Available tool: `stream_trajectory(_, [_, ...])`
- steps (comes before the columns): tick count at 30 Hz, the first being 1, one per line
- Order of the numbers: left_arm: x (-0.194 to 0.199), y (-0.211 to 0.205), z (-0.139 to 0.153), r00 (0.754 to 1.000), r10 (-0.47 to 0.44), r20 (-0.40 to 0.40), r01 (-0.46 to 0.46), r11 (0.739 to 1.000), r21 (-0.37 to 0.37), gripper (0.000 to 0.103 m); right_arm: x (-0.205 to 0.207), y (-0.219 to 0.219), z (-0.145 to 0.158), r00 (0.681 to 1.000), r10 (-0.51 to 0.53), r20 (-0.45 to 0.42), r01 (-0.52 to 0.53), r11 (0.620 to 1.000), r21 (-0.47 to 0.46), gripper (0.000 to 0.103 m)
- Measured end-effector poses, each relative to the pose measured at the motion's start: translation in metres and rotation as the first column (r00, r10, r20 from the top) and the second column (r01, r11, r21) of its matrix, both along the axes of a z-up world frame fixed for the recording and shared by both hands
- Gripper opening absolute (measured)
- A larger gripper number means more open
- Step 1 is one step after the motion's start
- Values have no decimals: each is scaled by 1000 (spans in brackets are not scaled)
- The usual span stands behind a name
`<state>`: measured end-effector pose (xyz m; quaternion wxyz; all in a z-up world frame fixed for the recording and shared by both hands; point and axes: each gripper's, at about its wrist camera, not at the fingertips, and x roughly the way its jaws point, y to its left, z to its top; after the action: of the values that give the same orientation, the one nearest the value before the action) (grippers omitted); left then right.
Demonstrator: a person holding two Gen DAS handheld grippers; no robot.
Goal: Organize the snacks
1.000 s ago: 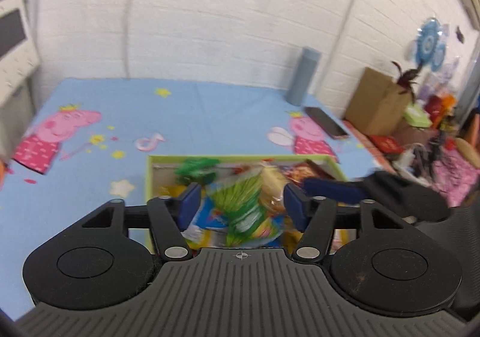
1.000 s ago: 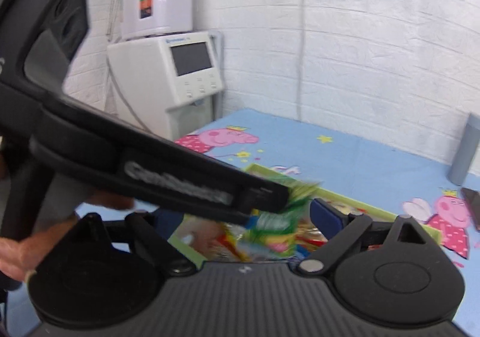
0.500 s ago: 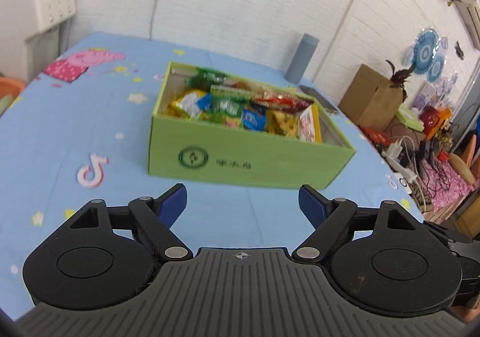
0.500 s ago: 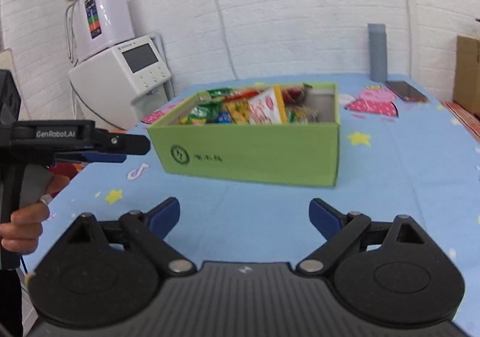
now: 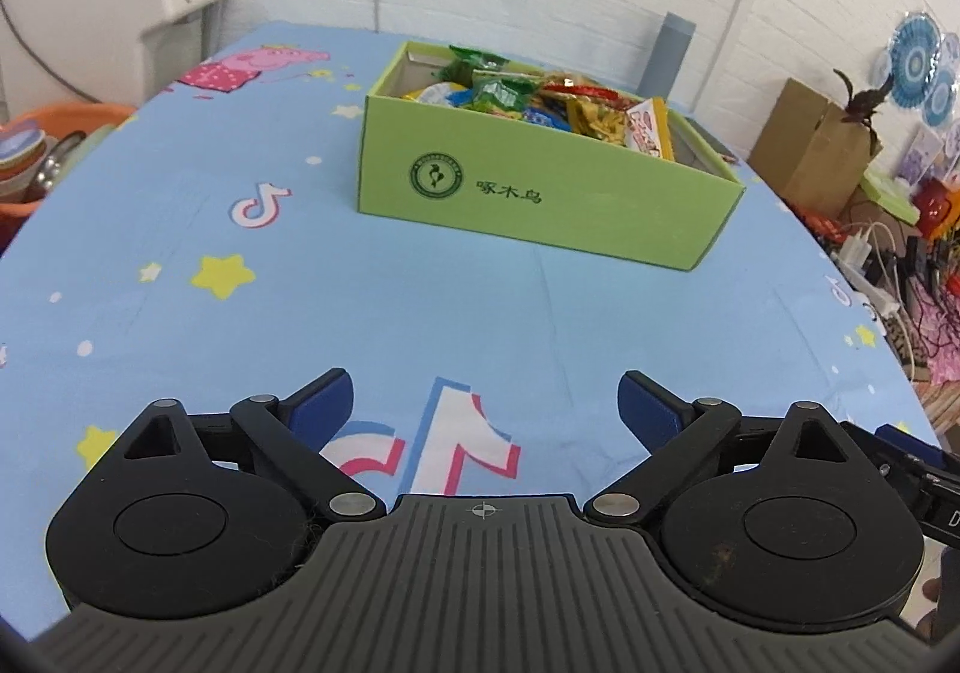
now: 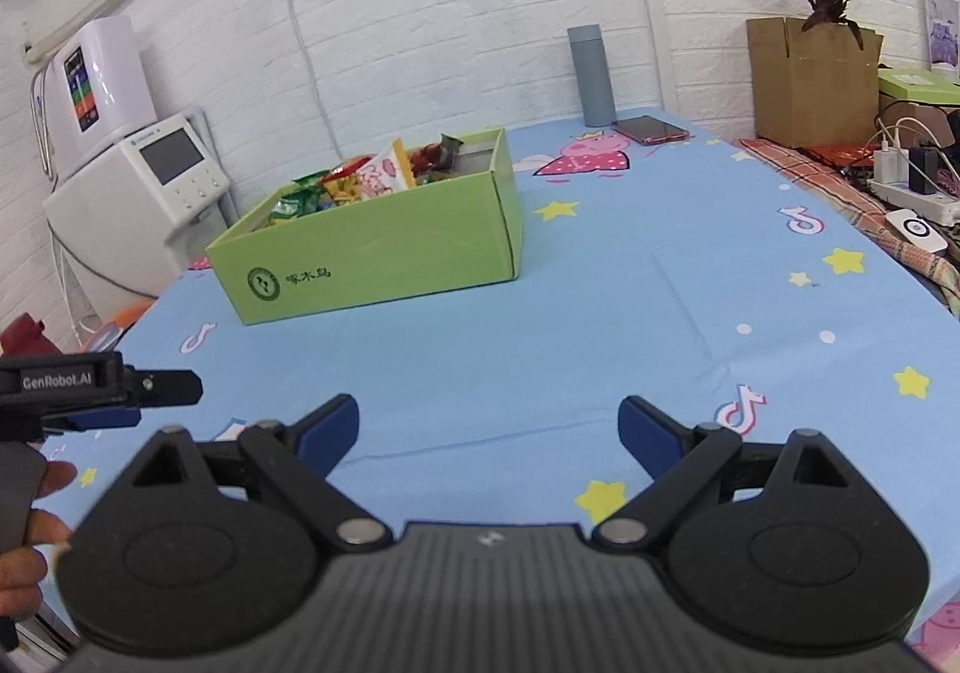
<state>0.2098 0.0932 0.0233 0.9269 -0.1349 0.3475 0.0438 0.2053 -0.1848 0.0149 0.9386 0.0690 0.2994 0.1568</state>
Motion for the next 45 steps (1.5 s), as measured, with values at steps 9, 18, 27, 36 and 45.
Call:
stream_trajectory(9, [-34, -12, 3, 999, -4, 51, 3, 999, 37, 84, -29, 0, 6, 996, -89, 25, 88, 995, 37, 93])
stream_trajectory(18, [-67, -14, -5, 998, 28, 48, -31, 997, 65, 85, -59, 9, 1, 996, -75, 47, 77, 997, -28, 93])
stream_trajectory(27, [-109, -18, -16, 997, 19, 78, -25, 997, 75, 84, -99, 9, -8, 992, -104, 68, 108, 993, -55, 93])
stream_trajectory(36, [-153, -32, -5, 985, -45, 168, 32, 996, 83, 83, -148, 10, 1, 976, -145, 161, 162, 982, -96, 93])
stream_trajectory(45, [-192, -54, 12, 957, -102, 271, 62, 986, 153, 75, -188, 2, 11, 952, -157, 261, 191, 976, -108, 93])
